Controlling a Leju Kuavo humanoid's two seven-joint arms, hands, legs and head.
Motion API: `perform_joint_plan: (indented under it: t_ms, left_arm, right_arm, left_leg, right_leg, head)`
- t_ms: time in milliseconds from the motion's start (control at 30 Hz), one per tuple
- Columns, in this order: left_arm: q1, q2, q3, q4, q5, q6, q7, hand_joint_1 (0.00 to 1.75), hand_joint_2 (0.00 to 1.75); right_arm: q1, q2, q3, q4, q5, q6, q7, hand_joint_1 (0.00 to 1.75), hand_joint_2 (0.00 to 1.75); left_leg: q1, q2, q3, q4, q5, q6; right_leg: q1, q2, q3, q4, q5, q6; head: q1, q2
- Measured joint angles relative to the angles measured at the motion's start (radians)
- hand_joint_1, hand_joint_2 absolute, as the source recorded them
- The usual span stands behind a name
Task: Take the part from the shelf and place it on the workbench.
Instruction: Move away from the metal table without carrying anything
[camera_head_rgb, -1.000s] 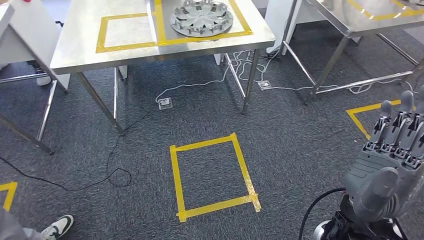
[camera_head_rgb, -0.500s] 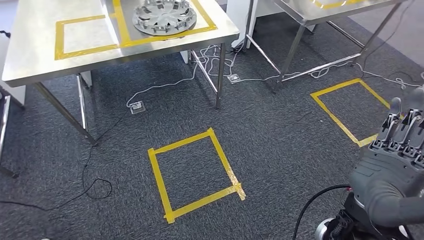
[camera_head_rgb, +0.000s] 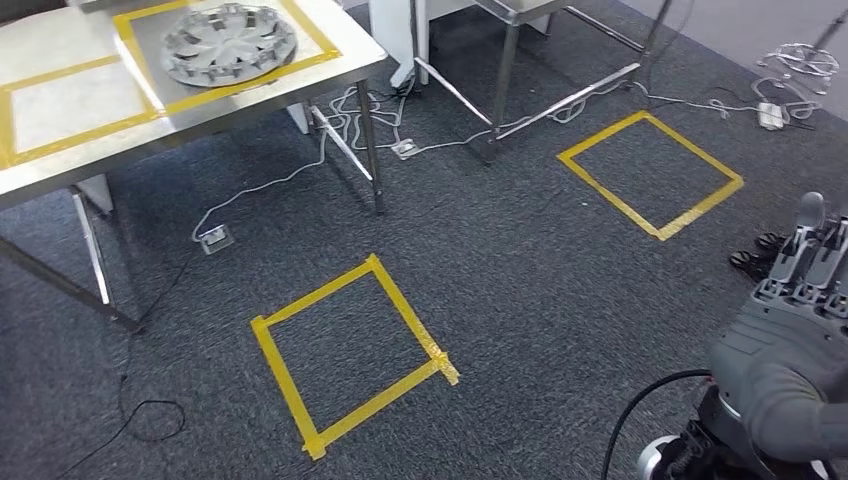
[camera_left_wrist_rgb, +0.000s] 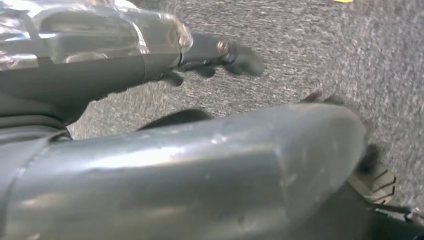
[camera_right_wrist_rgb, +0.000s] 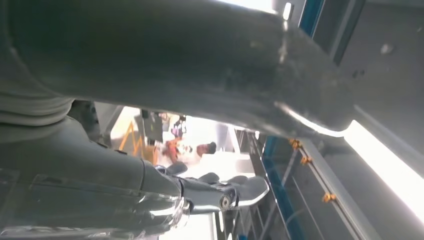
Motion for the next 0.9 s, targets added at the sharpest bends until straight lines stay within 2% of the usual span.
perform_joint_plan:
  t_ms: [33, 67, 100, 133, 167, 200, 233, 267, 300, 367, 400, 433, 500, 533, 567, 600, 633, 667, 733, 767, 800, 867, 900]
  left_arm:
    - [0.002, 0.0, -0.001, 0.0, 0.0, 0.0, 0.0, 0.0, 0.0]
    - [0.003, 0.0, -0.003, 0.0, 0.0, -0.001, 0.001, 0.0, 0.0]
    - [0.004, 0.001, -0.004, 0.0, 0.0, -0.001, 0.001, 0.0, 0.0]
    - [0.004, 0.001, -0.005, 0.0, 0.0, -0.001, 0.0, 0.0, 0.0]
    - [0.003, 0.002, -0.005, 0.0, -0.001, -0.001, 0.0, 0.0, 0.0]
    - [0.003, 0.003, -0.005, 0.0, -0.001, -0.001, 0.0, 0.0, 0.0]
    - [0.003, 0.003, -0.005, 0.0, -0.001, -0.001, -0.001, 0.0, 0.0]
    - [0.004, 0.003, -0.006, 0.0, -0.001, -0.001, -0.001, 0.0, 0.0]
    - [0.004, 0.003, -0.006, 0.0, -0.001, -0.001, -0.001, 0.0, 0.0]
    - [0.003, 0.003, -0.007, 0.0, -0.001, -0.001, -0.001, 0.0, 0.0]
    - [0.003, 0.003, -0.008, 0.0, -0.001, -0.001, -0.001, 0.0, 0.0]
    - [0.002, 0.002, -0.009, 0.0, -0.001, -0.001, -0.002, 0.0, 0.0]
    - [0.003, 0.001, -0.013, 0.0, -0.001, -0.002, -0.002, 0.0, 0.0]
    - [0.004, 0.001, -0.015, 0.0, -0.001, -0.002, -0.002, 0.0, 0.0]
    - [0.004, 0.002, -0.015, 0.001, -0.001, -0.002, -0.001, 0.0, 0.0]
    - [0.004, 0.002, -0.016, 0.001, -0.001, -0.002, -0.001, 0.0, 0.0]
    - [0.002, 0.002, -0.016, 0.001, -0.001, -0.002, -0.001, 0.0, 0.0]
    - [0.0, 0.002, -0.016, 0.001, -0.001, -0.002, -0.001, 0.0, 0.0]
    - [-0.005, -0.001, -0.016, 0.001, -0.001, -0.002, -0.001, 0.0, 0.0]
    - [-0.006, -0.002, -0.016, 0.001, -0.001, -0.002, -0.001, 0.0, 0.0]
    - [-0.007, -0.003, -0.016, 0.0, -0.001, -0.002, -0.001, 0.0, 0.0]
    - [-0.008, -0.004, -0.016, 0.0, -0.001, -0.002, -0.001, 0.0, 0.0]
    - [-0.009, -0.005, -0.016, 0.0, -0.001, -0.002, -0.001, 0.0, 0.0]
  right_arm:
    - [-0.001, 0.0, 0.0, 0.0, 0.0, 0.0, 0.0, 0.0, 0.0]
    - [0.0, 0.0, 0.0, 0.0, 0.0, 0.0, 0.0, 0.0, 0.0]
    - [-0.001, 0.0, 0.0, 0.0, 0.0, 0.0, 0.0, 0.0, 0.0]
    - [-0.001, 0.0, 0.0, 0.0, 0.0, 0.0, 0.001, 0.0, 0.0]
    - [-0.001, 0.0, 0.0, 0.0, 0.0, 0.0, 0.001, 0.0, 0.0]
    - [-0.002, 0.0, 0.0, 0.0, 0.0, 0.0, 0.001, 0.0, 0.0]
    - [-0.003, 0.0, 0.0, 0.0, 0.0, 0.0, 0.002, 0.0, 0.0]
    - [-0.004, 0.0, 0.0, -0.001, 0.0, 0.0, 0.002, 0.0, 0.0]
    - [-0.005, 0.0, 0.0, -0.001, 0.0, 0.0, 0.003, 0.0, 0.0]
    - [-0.005, 0.0, 0.0, -0.002, 0.0, 0.0, 0.003, 0.0, 0.0]
    - [-0.006, -0.001, 0.0, -0.004, 0.0, 0.0, 0.003, 0.0, 0.0]
    - [-0.008, -0.002, 0.0, -0.005, 0.0, 0.0, 0.003, 0.0, 0.0]
    - [-0.012, -0.003, 0.0, -0.005, 0.0, 0.0, 0.003, 0.0, 0.0]
    - [-0.013, -0.004, 0.0, -0.004, 0.0, 0.0, 0.003, 0.0, 0.0]
    - [-0.012, -0.004, 0.0, -0.004, 0.0, 0.0, 0.003, 0.0, 0.0]
    - [-0.011, -0.004, 0.0, -0.004, 0.0, 0.0, 0.003, 0.0, 0.0]
    - [-0.011, -0.004, 0.0, -0.004, 0.0, 0.0, 0.003, 0.0, 0.0]
    - [-0.01, -0.004, 0.0, -0.004, 0.0, 0.0, 0.003, 0.0, 0.0]
    - [-0.01, -0.004, 0.0, -0.005, 0.0, 0.0, 0.003, 0.0, 0.0]
    - [-0.009, -0.005, 0.0, -0.005, 0.0, 0.0, 0.003, 0.0, 0.0]
    - [-0.009, -0.005, 0.0, -0.006, 0.0, 0.0, 0.003, 0.0, 0.0]
    - [-0.007, -0.005, 0.0, -0.007, 0.0, 0.0, 0.003, 0.0, 0.0]
    - [-0.006, -0.005, 0.0, -0.009, 0.0, 0.0, 0.003, 0.0, 0.0]
  left_leg:
    - [-0.002, -0.004, -0.032, 0.065, -0.023, 0.002]
    - [-0.004, -0.004, -0.054, 0.103, -0.027, 0.004]
    - [-0.006, -0.004, -0.061, 0.109, -0.012, 0.006]
    - [-0.007, -0.008, -0.049, 0.074, 0.021, 0.01]
    - [-0.007, -0.025, -0.024, 0.011, 0.064, 0.014]
    - [-0.005, -0.057, 0.001, -0.05, 0.095, 0.019]
    - [-0.003, -0.084, 0.023, -0.103, 0.113, 0.021]
    - [-0.002, -0.106, 0.035, -0.132, 0.117, 0.022]
    - [-0.003, -0.111, 0.039, -0.14, 0.111, 0.024]
    - [-0.003, -0.081, 0.043, -0.147, 0.111, 0.028]
    - [-0.001, -0.063, 0.046, -0.15, 0.111, 0.032]
    - [0.001, -0.044, 0.049, -0.153, 0.111, 0.036]
    - [0.0, -0.004, 0.053, -0.155, 0.107, 0.042]
    - [-0.001, 0.016, 0.055, -0.154, 0.105, 0.043]
    - [-0.003, 0.034, 0.056, -0.154, 0.102, 0.043]
    - [-0.004, 0.051, 0.057, -0.154, 0.1, 0.042]
    - [-0.004, 0.064, 0.06, -0.154, 0.097, 0.04]
    - [-0.005, 0.076, 0.064, -0.154, 0.094, 0.038]
    - [-0.007, 0.093, 0.071, -0.156, 0.089, 0.033]
    - [-0.008, 0.1, 0.072, -0.157, 0.088, 0.029]
    - [-0.008, 0.106, 0.073, -0.159, 0.087, 0.024]
    - [-0.008, 0.113, 0.079, -0.163, 0.084, 0.013]
    - [-0.007, 0.09, 0.081, -0.159, 0.076, 0.008]
  right_leg:
    - [0.003, 0.012, -0.001, 0.001, 0.0, -0.002]
    - [0.005, 0.026, -0.001, 0.003, 0.0, -0.003]
    - [0.007, 0.039, 0.0, 0.005, -0.001, -0.004]
    - [0.008, 0.054, 0.0, 0.008, -0.003, -0.004]
    - [0.009, 0.067, 0.0, 0.013, -0.005, -0.003]
    - [0.009, 0.079, -0.002, 0.019, -0.009, 0.0]
    - [0.009, 0.092, -0.006, 0.027, -0.012, 0.004]
    - [0.006, 0.105, -0.012, 0.033, -0.014, 0.009]
    - [0.004, 0.118, -0.019, 0.036, -0.014, 0.015]
    - [-0.001, 0.142, -0.03, 0.038, -0.011, 0.027]
    - [0.0, 0.133, -0.037, 0.049, -0.018, 0.033]
    - [0.001, 0.111, -0.051, 0.075, -0.033, 0.039]
    - [0.0, 0.05, -0.107, 0.187, -0.09, 0.052]
    - [-0.002, 0.033, -0.139, 0.251, -0.115, 0.057]
    - [-0.005, 0.023, -0.163, 0.297, -0.127, 0.061]
    - [-0.008, 0.018, -0.17, 0.308, -0.119, 0.063]
    - [-0.009, 0.013, -0.156, 0.279, -0.092, 0.062]
    - [-0.009, 0.005, -0.125, 0.217, -0.053, 0.059]
    - [0.0, -0.029, -0.06, 0.088, -0.005, 0.044]
    - [0.006, -0.042, -0.042, 0.052, 0.002, 0.036]
    - [0.011, -0.048, -0.037, 0.039, -0.003, 0.029]
    - [0.012, -0.035, -0.035, 0.029, 0.0, 0.016]
    - [0.01, -0.027, -0.031, 0.021, 0.003, 0.009]
  head:
    - [-0.007, 0.0]
    - [-0.013, 0.0]
    - [-0.017, 0.0]
    - [-0.02, 0.0]
    - [-0.022, 0.0]
    - [-0.023, 0.0]
    - [-0.023, 0.0]
    - [-0.021, 0.0]
    - [-0.02, 0.0]
    - [-0.02, 0.0]
    - [-0.018, 0.0]
    - [-0.012, 0.0]
    - [0.004, 0.0]
    - [0.009, 0.0]
    - [0.012, 0.0]
    - [0.015, 0.0]
    - [0.018, 0.0]
    - [0.021, 0.0]
    - [0.024, 0.0]
    - [0.025, 0.0]
    - [0.025, 0.0]
    - [0.025, 0.0]
    - [0.023, 0.0]
